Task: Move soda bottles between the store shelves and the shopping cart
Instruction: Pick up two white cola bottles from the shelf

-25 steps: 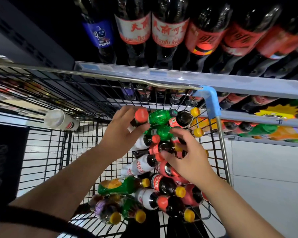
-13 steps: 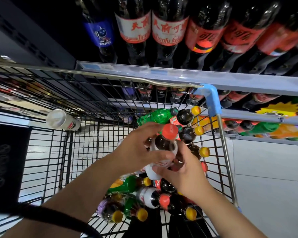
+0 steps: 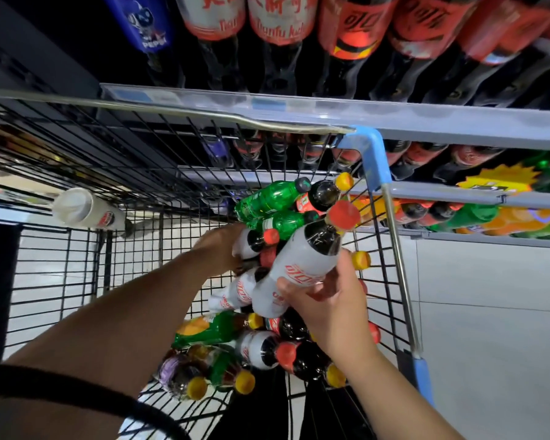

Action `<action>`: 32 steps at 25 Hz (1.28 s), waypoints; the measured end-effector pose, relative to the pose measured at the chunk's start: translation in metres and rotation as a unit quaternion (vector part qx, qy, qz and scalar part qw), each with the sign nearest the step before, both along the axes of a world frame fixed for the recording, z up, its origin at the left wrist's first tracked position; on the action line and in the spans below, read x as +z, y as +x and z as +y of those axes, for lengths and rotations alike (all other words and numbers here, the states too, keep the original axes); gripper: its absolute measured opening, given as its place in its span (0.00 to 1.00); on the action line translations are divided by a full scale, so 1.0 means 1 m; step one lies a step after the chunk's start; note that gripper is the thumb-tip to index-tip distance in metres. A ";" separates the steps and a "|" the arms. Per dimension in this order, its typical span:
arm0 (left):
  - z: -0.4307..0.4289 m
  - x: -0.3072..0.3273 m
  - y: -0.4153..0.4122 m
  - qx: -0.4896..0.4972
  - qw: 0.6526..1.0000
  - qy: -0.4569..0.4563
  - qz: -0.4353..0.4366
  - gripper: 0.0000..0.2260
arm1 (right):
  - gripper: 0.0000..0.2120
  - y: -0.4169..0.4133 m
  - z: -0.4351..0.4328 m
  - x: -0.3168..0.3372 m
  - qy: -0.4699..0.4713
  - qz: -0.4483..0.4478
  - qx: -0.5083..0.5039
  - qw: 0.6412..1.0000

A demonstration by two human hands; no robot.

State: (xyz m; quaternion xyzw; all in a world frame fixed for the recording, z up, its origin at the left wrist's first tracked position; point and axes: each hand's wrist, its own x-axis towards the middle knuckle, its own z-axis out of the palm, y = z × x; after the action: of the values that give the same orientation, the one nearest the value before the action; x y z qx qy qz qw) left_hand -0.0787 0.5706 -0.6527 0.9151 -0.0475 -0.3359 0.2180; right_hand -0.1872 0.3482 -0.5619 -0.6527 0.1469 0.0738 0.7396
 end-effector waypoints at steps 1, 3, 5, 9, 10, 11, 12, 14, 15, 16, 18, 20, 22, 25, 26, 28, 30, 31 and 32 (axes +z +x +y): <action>-0.002 -0.002 -0.001 0.007 1.000 -0.002 -0.018 0.26 | 0.32 -0.001 0.000 -0.002 -0.002 0.004 0.002 1.000; -0.001 0.001 -0.005 0.017 0.999 -0.018 -0.041 0.26 | 0.30 -0.001 -0.001 -0.005 0.018 0.013 0.003 1.000; 0.004 0.009 -0.012 0.034 0.998 -0.033 -0.052 0.25 | 0.27 0.001 -0.002 -0.005 0.036 0.023 0.000 0.999; 0.017 0.034 -0.031 0.123 0.991 -0.022 -0.045 0.26 | 0.24 0.006 -0.002 0.000 0.015 0.041 -0.002 0.999; 0.020 0.042 -0.037 0.148 0.988 -0.024 -0.042 0.27 | 0.23 0.006 -0.003 0.002 0.007 0.041 0.005 0.999; 0.023 0.053 -0.042 0.175 0.983 -0.028 -0.041 0.28 | 0.23 0.006 -0.003 0.004 0.002 0.038 0.015 0.999; 0.026 0.063 -0.047 0.202 0.978 -0.037 -0.041 0.28 | 0.23 0.006 -0.005 0.006 -0.003 0.035 0.025 0.999; 0.031 0.085 -0.057 0.258 0.962 -0.070 -0.050 0.26 | 0.24 0.006 -0.005 0.010 -0.012 0.030 0.041 0.999; 0.032 0.096 -0.060 0.284 0.953 -0.093 -0.052 0.25 | 0.25 0.006 -0.005 0.012 -0.019 0.027 0.048 0.998; 0.034 0.108 -0.064 0.307 0.942 -0.124 -0.050 0.24 | 0.26 0.006 -0.004 0.016 -0.029 0.025 0.055 0.998; 0.033 0.130 -0.070 0.337 0.919 -0.203 -0.022 0.23 | 0.28 0.006 -0.002 0.025 -0.051 0.021 0.065 0.996; 0.029 0.151 -0.073 0.345 0.895 -0.283 0.020 0.22 | 0.29 0.006 -0.001 0.037 -0.068 0.010 0.082 0.994; 0.021 0.169 -0.075 0.338 0.877 -0.337 0.050 0.22 | 0.30 0.008 -0.002 0.051 -0.067 -0.002 0.101 0.993; 0.005 0.192 -0.075 0.335 0.859 -0.382 0.061 0.24 | 0.27 0.012 -0.004 0.076 -0.045 -0.006 0.100 0.994; -0.001 0.200 -0.074 0.336 0.850 -0.400 0.064 0.23 | 0.25 0.014 -0.005 0.087 -0.037 -0.008 0.097 0.995; -0.013 0.215 -0.074 0.330 0.835 -0.435 0.070 0.18 | 0.22 0.016 -0.007 0.108 -0.025 -0.013 0.097 0.995; -0.023 0.231 -0.076 0.329 0.823 -0.457 0.072 0.17 | 0.22 0.016 -0.010 0.126 -0.012 -0.017 0.093 0.995; -0.027 0.238 -0.077 0.329 0.816 -0.470 0.071 0.18 | 0.24 0.014 -0.013 0.135 -0.009 -0.017 0.086 0.996; -0.031 0.245 -0.079 0.331 0.806 -0.486 0.071 0.21 | 0.26 0.012 -0.015 0.143 -0.008 -0.015 0.080 0.997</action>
State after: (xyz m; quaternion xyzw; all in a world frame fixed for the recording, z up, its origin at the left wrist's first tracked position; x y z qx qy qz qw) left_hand -0.1577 0.5395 -0.4080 0.6235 0.1166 -0.2401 0.7349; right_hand -0.1751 0.3332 -0.4189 -0.6696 0.0835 0.1217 0.7279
